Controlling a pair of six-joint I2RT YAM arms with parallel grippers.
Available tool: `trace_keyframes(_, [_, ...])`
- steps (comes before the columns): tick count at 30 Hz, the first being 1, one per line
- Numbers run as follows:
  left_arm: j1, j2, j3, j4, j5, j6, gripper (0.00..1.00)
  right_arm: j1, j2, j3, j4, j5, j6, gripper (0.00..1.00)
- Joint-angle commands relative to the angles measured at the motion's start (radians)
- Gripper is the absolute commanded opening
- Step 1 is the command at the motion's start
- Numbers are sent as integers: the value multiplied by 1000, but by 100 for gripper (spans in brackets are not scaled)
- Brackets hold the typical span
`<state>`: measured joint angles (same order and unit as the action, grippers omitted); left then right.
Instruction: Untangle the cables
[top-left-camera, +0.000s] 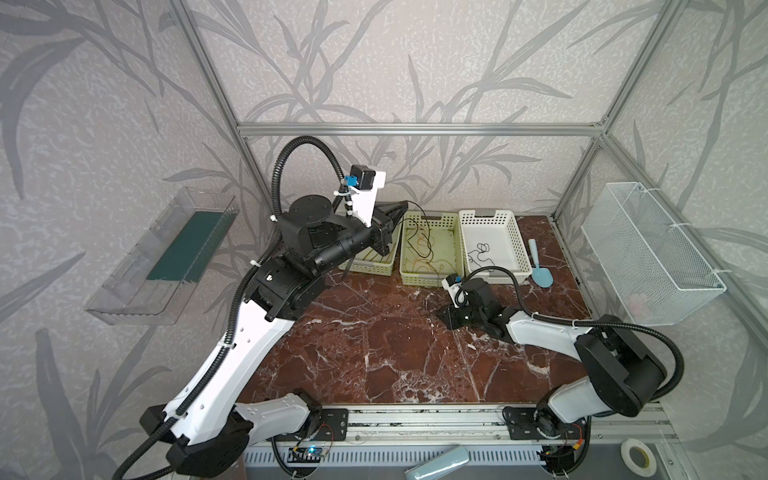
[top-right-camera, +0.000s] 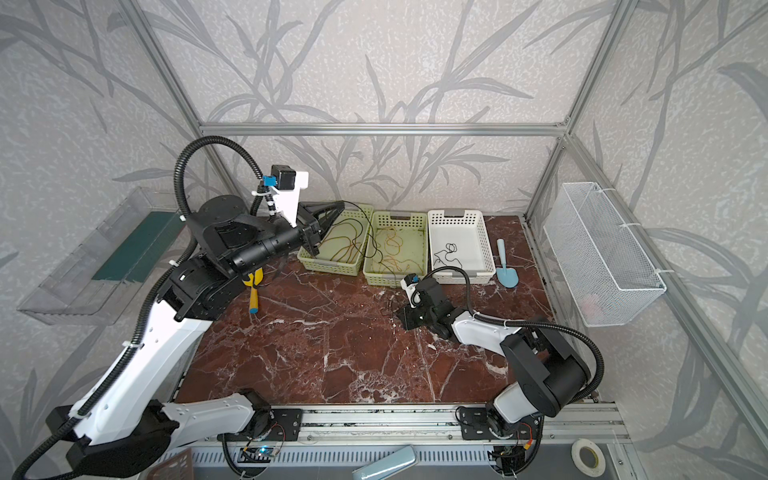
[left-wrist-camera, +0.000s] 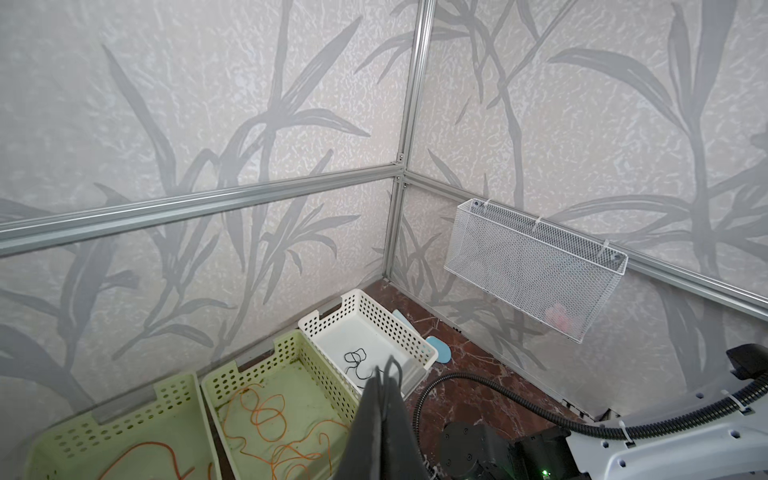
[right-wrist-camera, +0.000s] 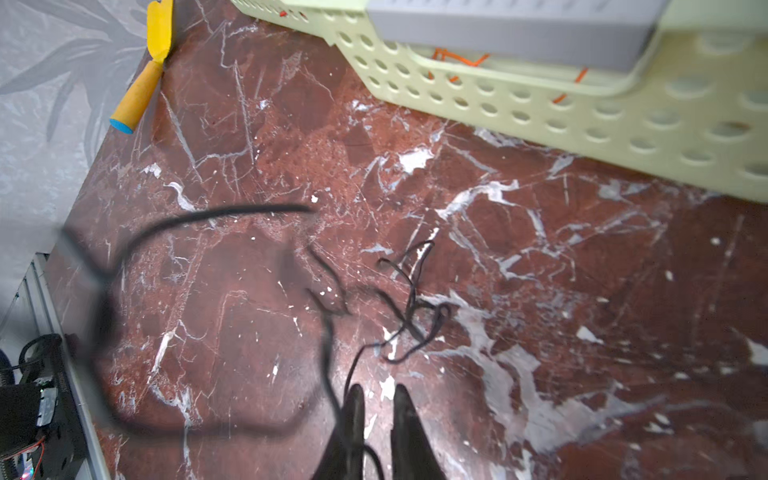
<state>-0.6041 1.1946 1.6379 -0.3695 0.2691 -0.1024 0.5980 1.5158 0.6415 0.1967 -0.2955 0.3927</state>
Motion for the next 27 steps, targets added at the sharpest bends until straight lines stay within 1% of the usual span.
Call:
trace_keyframes(1, [3,-5,61,-61,-56,89,0,-23,18,-19,-32,9,-1,15])
trace_keyframes(4, [6,-4,101,-97,-90,117,0,-45,9,-34,-49,13,9,15])
trace_keyframes(9, [12,-30,81,-121,-153,140,0,-94,-26,-43,-126,38,4,15])
trace_keyframes(11, [16,-39,65,-116,-144,131,0,-104,-62,-57,-120,24,-14,16])
trace_keyframes(12, [15,-37,62,-115,-121,127,0,-104,-85,-62,-103,2,-37,18])
trace_keyframes(13, [16,-32,60,-118,-100,116,0,-104,-107,-66,-77,-34,-56,22])
trace_keyframes(14, [15,-24,59,-121,-81,106,0,-102,-124,-65,-57,-60,-72,30])
trace_keyframes(16, [16,-10,55,-123,-45,87,0,-87,-145,-41,-24,-123,-108,52])
trace_keyframes(17, [16,-4,49,-115,-33,76,0,-72,-150,-27,-15,-140,-126,58])
trace_keyframes(20, [14,-5,22,-76,-10,52,0,16,-153,4,52,-140,-189,72])
trace_keyframes(22, [14,-8,14,-59,-5,44,0,78,-133,15,122,-122,-215,78])
trace_keyframes(23, [15,-8,13,-53,0,40,0,105,-116,22,159,-110,-219,83])
trace_keyframes(24, [14,-8,11,-51,5,34,0,124,-95,31,196,-101,-221,85])
trace_keyframes(26, [15,-8,10,-46,19,25,0,144,-55,49,271,-89,-209,100])
trace_keyframes(27, [14,-8,9,-43,26,18,0,150,-31,66,294,-71,-200,99])
